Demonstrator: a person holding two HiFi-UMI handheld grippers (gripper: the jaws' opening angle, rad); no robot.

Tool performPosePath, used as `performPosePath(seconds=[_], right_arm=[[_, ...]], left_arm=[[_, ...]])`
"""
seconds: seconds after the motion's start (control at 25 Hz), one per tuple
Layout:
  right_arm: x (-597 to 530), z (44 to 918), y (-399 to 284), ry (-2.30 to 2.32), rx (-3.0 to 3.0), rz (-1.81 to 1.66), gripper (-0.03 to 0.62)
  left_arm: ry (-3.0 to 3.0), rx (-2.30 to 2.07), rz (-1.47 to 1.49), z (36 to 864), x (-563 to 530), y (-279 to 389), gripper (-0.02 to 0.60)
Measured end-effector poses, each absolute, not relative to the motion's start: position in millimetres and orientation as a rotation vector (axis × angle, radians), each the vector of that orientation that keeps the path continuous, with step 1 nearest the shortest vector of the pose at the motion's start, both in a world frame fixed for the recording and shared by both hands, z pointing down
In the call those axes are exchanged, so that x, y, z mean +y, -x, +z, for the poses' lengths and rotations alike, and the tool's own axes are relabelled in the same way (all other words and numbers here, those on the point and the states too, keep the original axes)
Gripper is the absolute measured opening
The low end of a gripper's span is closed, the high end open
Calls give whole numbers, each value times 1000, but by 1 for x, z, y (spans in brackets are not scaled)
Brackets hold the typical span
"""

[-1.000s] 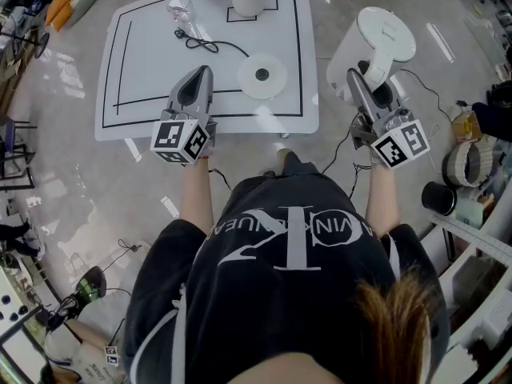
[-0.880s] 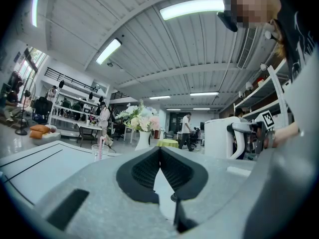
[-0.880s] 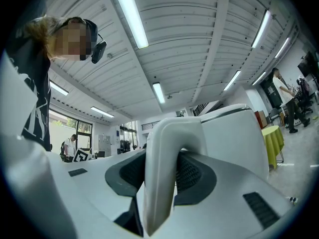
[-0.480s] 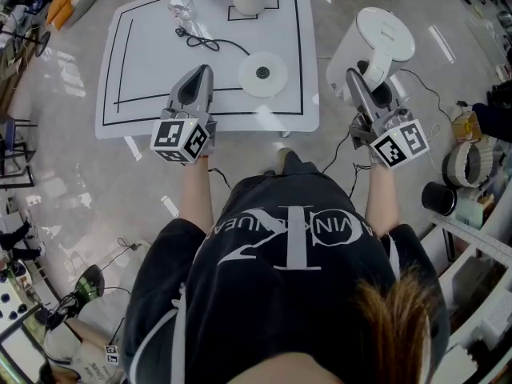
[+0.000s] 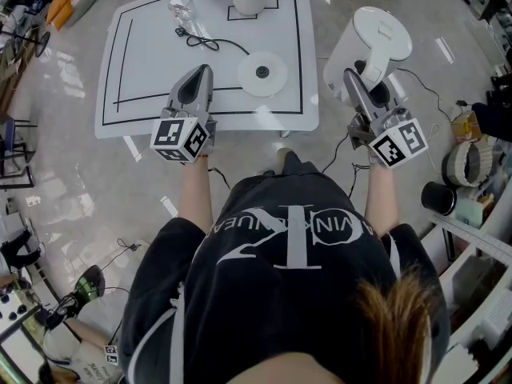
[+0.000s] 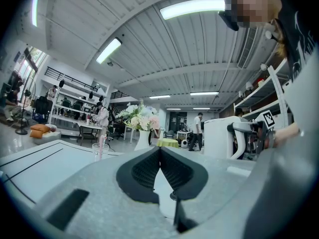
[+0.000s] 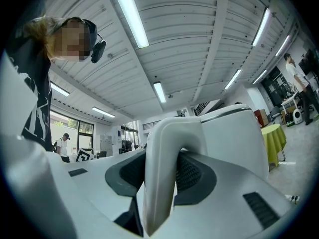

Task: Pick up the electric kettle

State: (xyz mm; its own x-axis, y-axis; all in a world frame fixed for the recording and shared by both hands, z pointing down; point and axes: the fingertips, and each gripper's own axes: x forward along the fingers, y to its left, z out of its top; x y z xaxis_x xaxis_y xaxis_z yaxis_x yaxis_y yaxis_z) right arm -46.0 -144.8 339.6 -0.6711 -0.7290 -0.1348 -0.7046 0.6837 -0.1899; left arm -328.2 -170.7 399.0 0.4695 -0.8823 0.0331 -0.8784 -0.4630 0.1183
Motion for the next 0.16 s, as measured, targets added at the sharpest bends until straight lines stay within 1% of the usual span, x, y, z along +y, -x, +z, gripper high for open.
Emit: performPosePath(seconds=[0.16], right_arm=[[-144,339,46,1160,2698,-184,140]], left_arm=[[-2589,-1558,-45,398,-170,329,9]])
